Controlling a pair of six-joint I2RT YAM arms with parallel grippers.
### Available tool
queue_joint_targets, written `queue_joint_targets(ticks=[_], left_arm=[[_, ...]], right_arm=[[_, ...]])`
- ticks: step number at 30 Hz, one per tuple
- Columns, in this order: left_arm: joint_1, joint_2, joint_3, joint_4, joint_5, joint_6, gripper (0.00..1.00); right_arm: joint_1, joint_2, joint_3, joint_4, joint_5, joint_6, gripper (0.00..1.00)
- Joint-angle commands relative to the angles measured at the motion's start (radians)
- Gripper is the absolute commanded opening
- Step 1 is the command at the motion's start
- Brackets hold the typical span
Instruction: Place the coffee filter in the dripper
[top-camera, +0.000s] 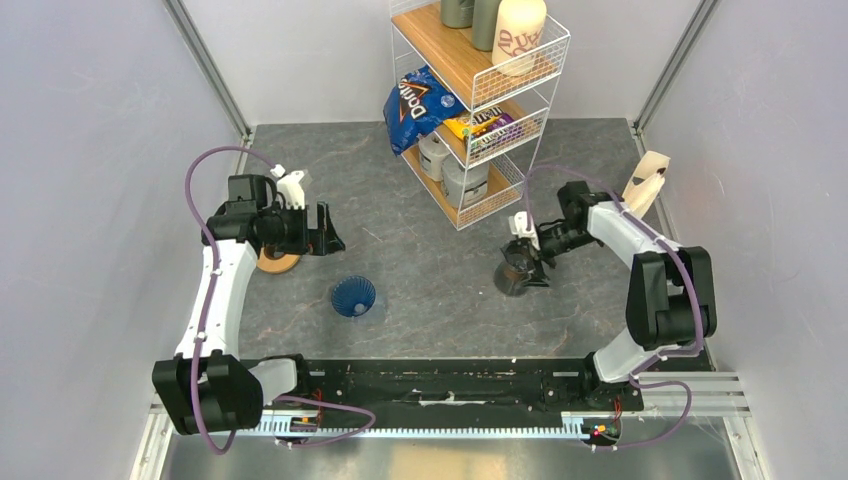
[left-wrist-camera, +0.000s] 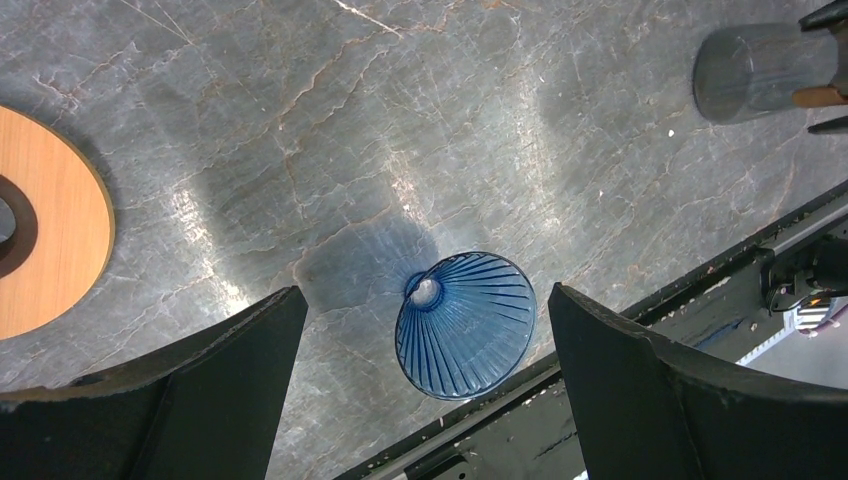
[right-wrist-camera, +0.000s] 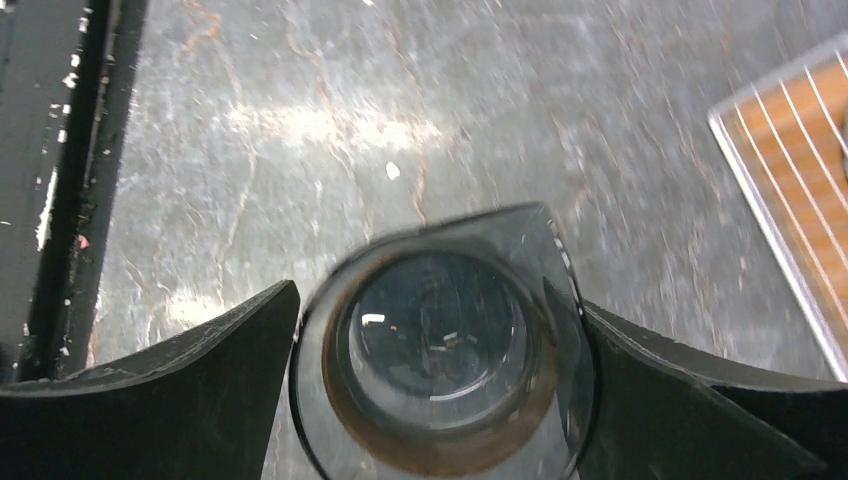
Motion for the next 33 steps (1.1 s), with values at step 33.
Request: queue_joint_targets(ticks=[33], left_arm=[[-0.004,-0.023,0.002,0.022,0.031,0.027,1.00]], right_arm=[[0.159,-0.165,-0.060,0.126,0.056,0.357,0.97]])
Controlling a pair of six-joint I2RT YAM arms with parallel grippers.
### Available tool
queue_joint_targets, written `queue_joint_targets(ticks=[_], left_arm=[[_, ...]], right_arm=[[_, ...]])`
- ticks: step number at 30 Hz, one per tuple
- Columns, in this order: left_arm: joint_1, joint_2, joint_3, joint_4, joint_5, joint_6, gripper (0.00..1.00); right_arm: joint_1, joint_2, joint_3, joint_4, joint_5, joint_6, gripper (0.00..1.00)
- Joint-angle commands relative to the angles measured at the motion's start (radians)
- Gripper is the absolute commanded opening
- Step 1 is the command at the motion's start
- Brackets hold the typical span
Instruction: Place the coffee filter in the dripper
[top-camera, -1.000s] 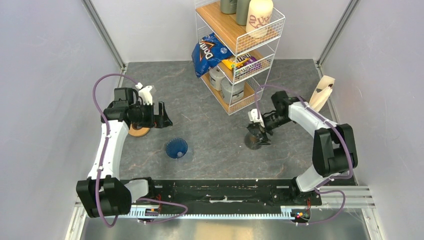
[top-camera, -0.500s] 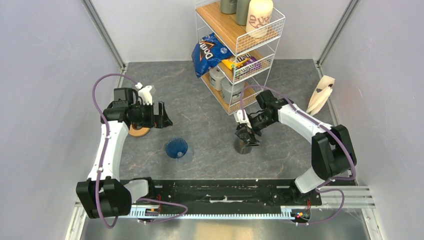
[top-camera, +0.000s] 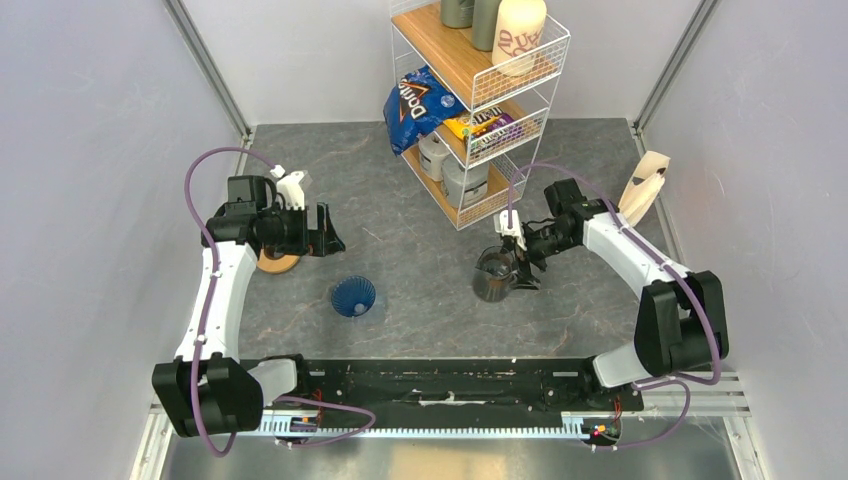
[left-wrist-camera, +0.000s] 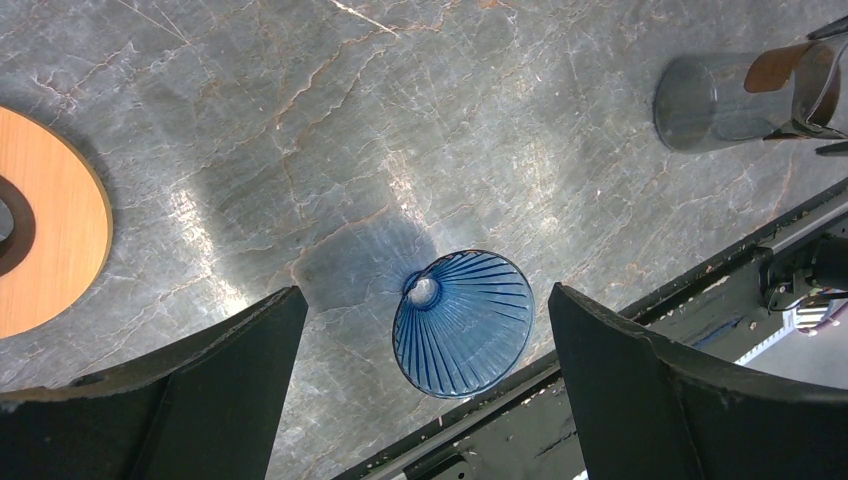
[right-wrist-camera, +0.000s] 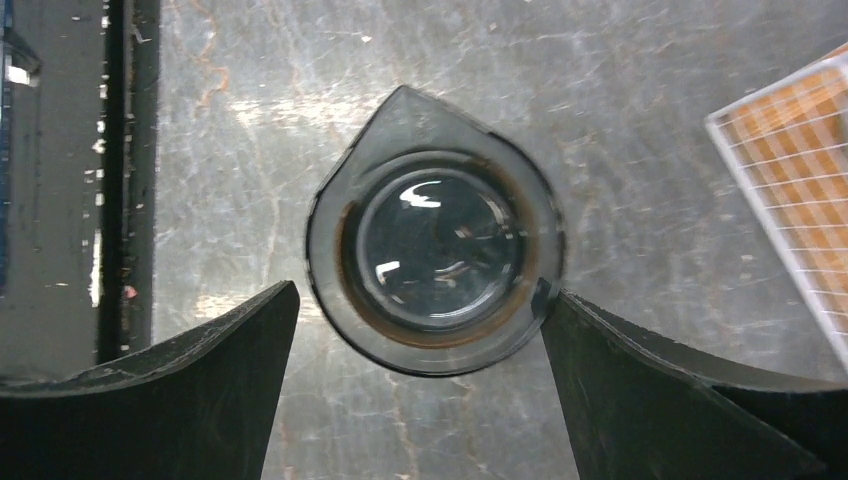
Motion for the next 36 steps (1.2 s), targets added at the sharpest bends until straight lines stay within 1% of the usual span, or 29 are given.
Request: queue_joint_targets(ticks=[1,4,6,7,10,13,15,22,25,29,36], left_arm=[[-0.004,-0.013,0.008,0.022,0.030,0.026,1.00],[-0.004,-0.017,0.009,0.022,0.031,0.027,1.00],[-0.004,-0.023,0.008,0.023,0.029,0.027,1.00],[-0.005,-0.026,0.007,0.022,0.027,0.028,1.00],[-0.004,-0.034,0.005,0.022,0.021,0.034,1.00],[-0.005,-0.039,-0.003,0.022,0.016,0.039,1.00],[-0.004,-0.037,-0.008,0.022,0.017,0.042,1.00],[-0.004,-0.033,-0.005,0.033,0.021,0.035,1.00],[-0.004,-0.032,-0.001,0.032,0.023,0.030,1.00],[-0.004,-0.032,0.002,0.033,0.031,0.027,1.00],[-0.004,-0.029,-0.005,0.033,0.036,0.029,1.00]], right_arm=[[0.007,-0.028,-0.059,0.024,-0.047,0.048,0.97],[0.018,-0.025,-0.085,0.093,-0.049,0.097,0.97],[0.032,-0.031,-0.110,0.161,-0.044,0.161,0.95],[0.043,-0.043,-0.132,0.221,-0.035,0.219,0.93],[0.086,-0.083,-0.213,0.439,0.038,0.471,0.90],[0.121,-0.101,-0.243,0.557,0.113,0.635,0.87],[0.142,-0.102,-0.253,0.605,0.170,0.709,0.86],[0.292,-0.108,-0.259,0.668,0.361,0.860,0.85],[0.341,-0.099,-0.269,0.698,0.392,0.905,0.86],[0.394,-0.074,-0.271,0.719,0.440,0.929,0.90],[0.440,-0.044,-0.246,0.737,0.459,0.970,0.94]])
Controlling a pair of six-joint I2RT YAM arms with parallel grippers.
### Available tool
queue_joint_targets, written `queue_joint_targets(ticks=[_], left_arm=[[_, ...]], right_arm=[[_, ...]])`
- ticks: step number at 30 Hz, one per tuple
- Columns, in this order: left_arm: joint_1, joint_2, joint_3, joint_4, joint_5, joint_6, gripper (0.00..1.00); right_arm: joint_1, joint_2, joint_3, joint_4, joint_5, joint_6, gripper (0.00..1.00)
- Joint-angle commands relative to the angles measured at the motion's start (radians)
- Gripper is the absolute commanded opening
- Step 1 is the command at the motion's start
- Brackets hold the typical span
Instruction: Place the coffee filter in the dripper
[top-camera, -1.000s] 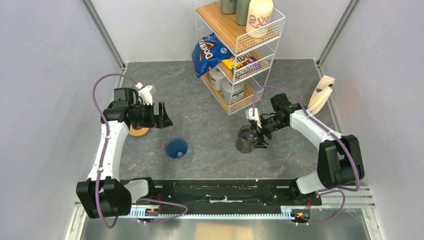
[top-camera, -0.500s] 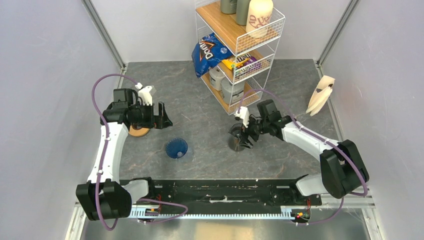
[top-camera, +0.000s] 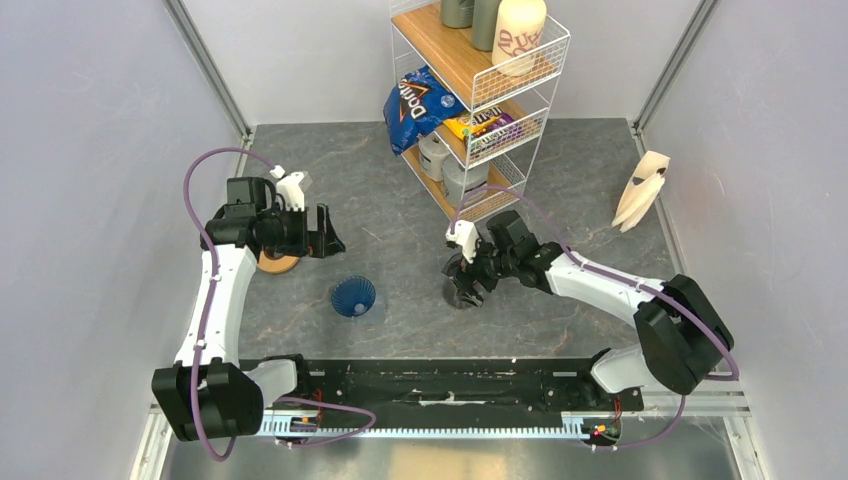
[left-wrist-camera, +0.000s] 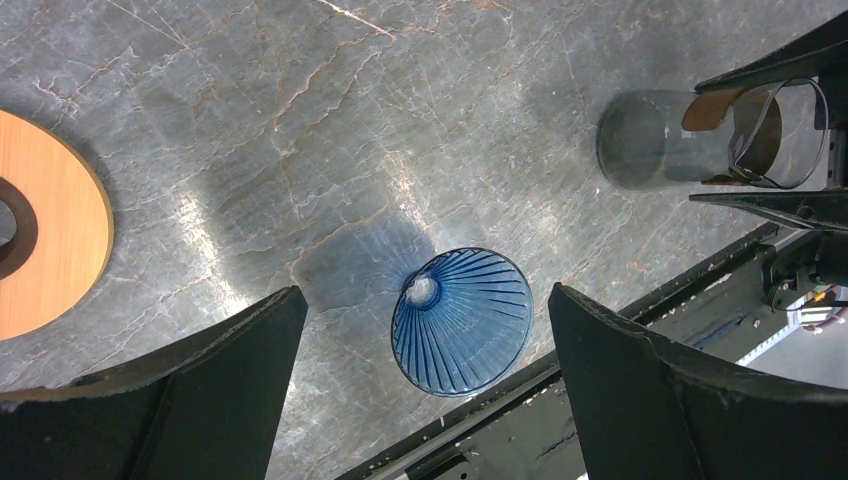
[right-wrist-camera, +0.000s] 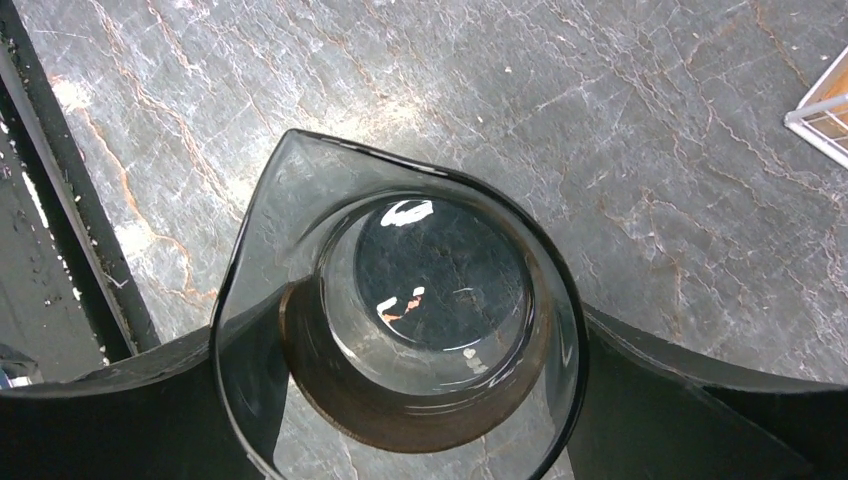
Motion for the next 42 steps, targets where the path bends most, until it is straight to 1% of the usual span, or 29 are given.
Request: queue_joint_targets(ticks=[1,5,8,11,15,20,25,35,39,42], left_arm=[[-0.002,-0.009,0.001,0.033,0.033,0.022,1.00],[-0.002,-0.011,0.005,0.032,0.035,0.022,1.00],[-0.002,-0.012,0.008,0.032,0.033,0.019,1.00],[-0.002,-0.010,0.009,0.031,0.033,0.013,1.00],[-0.002,-0.008,0.011,0.033,0.037,0.009,1.00],[-0.002,-0.016,0.013,0.032,0.030,0.005,1.00],[-0.002,-0.012,0.021,0.022,0.036,0.005,1.00],[-0.002,-0.001,0.037,0.016,0.031,-0.011,1.00],[-0.002,0.010,0.043,-0.004,-0.003,-0.006,1.00],[0.004,0.066,0.080,-0.076,-0.068,0.041,1.00]], right_arm=[[0.024,0.025,0.028,0.048,0.032,0.054,0.94],[0.037,0.029,0.057,0.039,0.066,0.107,0.92],[0.049,0.024,0.067,0.033,0.122,0.158,0.94],[0.054,0.022,0.078,0.021,0.175,0.219,0.93],[0.072,0.018,0.086,0.012,0.210,0.241,0.97],[0.074,-0.013,0.107,-0.032,0.184,0.251,0.97],[0.074,-0.047,0.162,-0.118,0.185,0.272,0.97],[0.074,-0.125,0.226,-0.222,0.180,0.226,0.97],[0.074,-0.146,0.306,-0.308,0.140,0.202,0.97],[0.071,-0.162,0.377,-0.395,0.127,0.184,0.97]])
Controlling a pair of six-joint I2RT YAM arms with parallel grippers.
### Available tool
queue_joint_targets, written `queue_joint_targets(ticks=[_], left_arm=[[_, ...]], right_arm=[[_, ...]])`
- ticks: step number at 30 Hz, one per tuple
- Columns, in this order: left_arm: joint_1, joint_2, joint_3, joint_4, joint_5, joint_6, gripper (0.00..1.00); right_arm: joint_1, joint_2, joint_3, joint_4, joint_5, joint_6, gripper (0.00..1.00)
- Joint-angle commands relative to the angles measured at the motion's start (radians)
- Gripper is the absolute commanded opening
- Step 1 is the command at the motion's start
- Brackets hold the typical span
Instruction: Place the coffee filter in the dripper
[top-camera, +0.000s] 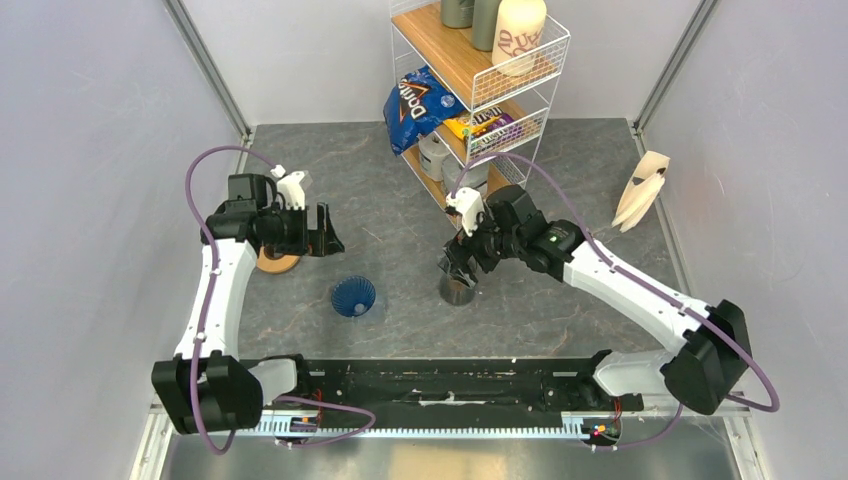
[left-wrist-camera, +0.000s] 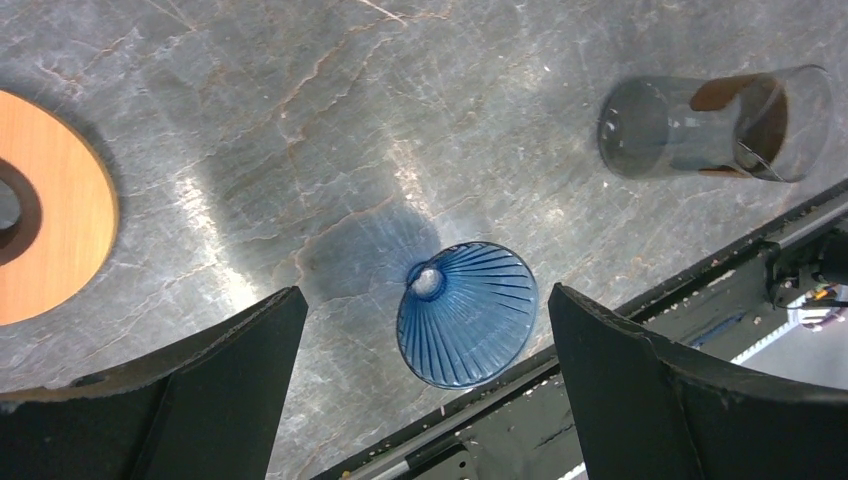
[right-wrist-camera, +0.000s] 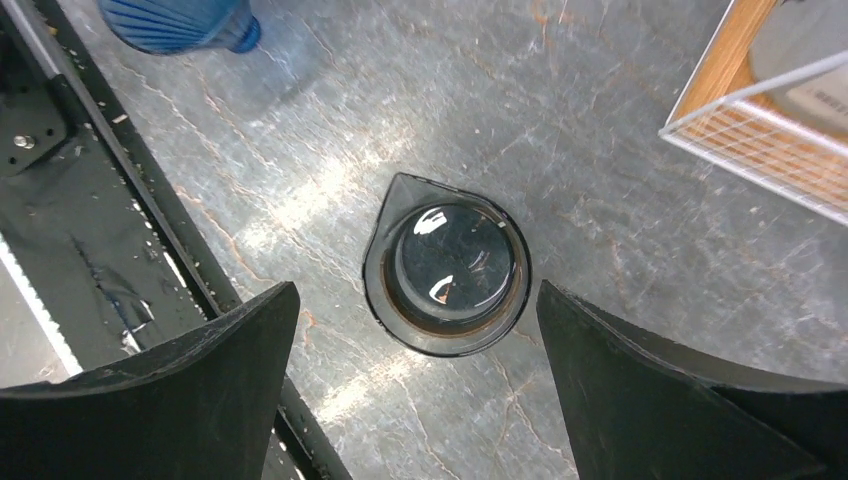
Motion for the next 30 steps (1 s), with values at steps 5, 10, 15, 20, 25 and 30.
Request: queue_joint_targets(ticks=[5,10,15,20,25,30], left_arm=[[0.108,0.129,0.074,-0.093,-0.109,0.153,1.00],[0.289,0.268,0.097,-0.104,-0.054,0.259,1.00],[0.393,0.350,0.034,0.022,-0.043,0.233,1.00],[0.513,0.330,-0.074,0.199,0.013,0.122,1.00],[0.601,0.314,-0.164,0.338,0.042,0.004,1.00],[0.664,0.339,-0.208,0.431,0.070,-0.098,0.99]], right_arm=[[-0.044,-0.084,0.183,-0.246,-0.054,-0.082,0.97],[-0.140,-0.123,0.128,-0.296,-0.130,-0.087,0.97],[-0.191,-0.164,0.077,-0.292,-0.155,-0.090,0.97],[-0.212,-0.160,0.066,-0.298,-0.170,-0.088,0.97],[-0.213,-0.139,0.070,-0.298,-0.195,-0.073,0.97],[-0.213,-0.129,0.086,-0.299,-0.202,-0.074,0.97]])
